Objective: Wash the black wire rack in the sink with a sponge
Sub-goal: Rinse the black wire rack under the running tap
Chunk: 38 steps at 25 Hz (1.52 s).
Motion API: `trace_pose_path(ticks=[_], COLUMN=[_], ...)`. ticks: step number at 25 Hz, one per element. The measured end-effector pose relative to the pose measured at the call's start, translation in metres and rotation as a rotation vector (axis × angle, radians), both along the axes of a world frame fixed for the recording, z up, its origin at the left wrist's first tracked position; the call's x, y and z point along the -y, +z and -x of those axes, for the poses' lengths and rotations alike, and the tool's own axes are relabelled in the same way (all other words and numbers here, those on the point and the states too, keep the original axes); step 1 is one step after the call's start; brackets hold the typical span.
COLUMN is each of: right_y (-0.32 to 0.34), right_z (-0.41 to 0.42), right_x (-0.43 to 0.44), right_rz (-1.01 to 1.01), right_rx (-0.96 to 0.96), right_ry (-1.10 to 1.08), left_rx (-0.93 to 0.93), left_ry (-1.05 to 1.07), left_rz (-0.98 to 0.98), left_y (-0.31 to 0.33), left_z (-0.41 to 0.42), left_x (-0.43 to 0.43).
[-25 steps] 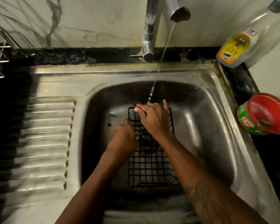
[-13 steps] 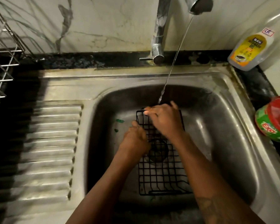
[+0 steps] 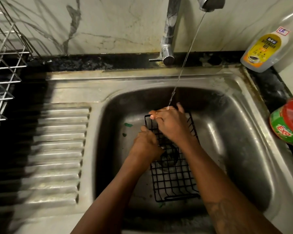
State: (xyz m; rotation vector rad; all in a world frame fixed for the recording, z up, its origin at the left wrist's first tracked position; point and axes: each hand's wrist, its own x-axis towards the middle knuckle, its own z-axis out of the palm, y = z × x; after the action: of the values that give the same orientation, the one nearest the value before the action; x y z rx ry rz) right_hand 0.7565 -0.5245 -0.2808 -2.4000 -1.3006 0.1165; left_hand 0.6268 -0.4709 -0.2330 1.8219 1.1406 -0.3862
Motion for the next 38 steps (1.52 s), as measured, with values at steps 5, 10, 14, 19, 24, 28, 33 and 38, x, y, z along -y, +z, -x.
trace_pose_path(ticks=[5, 10, 14, 19, 24, 28, 33, 38], right_y=[0.004, 0.01, 0.011, 0.011, 0.018, 0.018, -0.002, 0.0], right_z=[-0.011, -0.016, -0.018, -0.009, -0.014, -0.035, -0.023, -0.007], right_x=[0.025, 0.032, 0.019, 0.017, 0.028, 0.062, 0.015, -0.004], right_rz=[-0.016, 0.093, 0.12, 0.024, 0.065, 0.046, -0.034, -0.049], right_rx=[0.064, 0.007, 0.052, 0.076, -0.016, -0.084, 0.136, 0.096], right_ry=[-0.13, -0.486, -0.205, 0.041, 0.013, -0.083, 0.013, 0.141], left_rx=[-0.027, -0.029, -0.061, 0.118, 0.043, 0.029, 0.017, 0.039], left_ry=[0.049, 0.079, -0.006, -0.374, -0.314, -0.146, -0.117, -0.107], left_rz=[0.045, 0.022, -0.589, -0.489, -0.444, -0.318, -0.26, -0.307], left_y=[0.004, 0.002, 0.001, 0.0, -0.01, -0.014, -0.016, -0.017], left_z=[0.001, 0.003, 0.008, -0.02, -0.028, -0.03, -0.032, -0.031], left_x=[-0.003, 0.001, -0.018, -0.028, -0.027, -0.024, -0.029, -0.022])
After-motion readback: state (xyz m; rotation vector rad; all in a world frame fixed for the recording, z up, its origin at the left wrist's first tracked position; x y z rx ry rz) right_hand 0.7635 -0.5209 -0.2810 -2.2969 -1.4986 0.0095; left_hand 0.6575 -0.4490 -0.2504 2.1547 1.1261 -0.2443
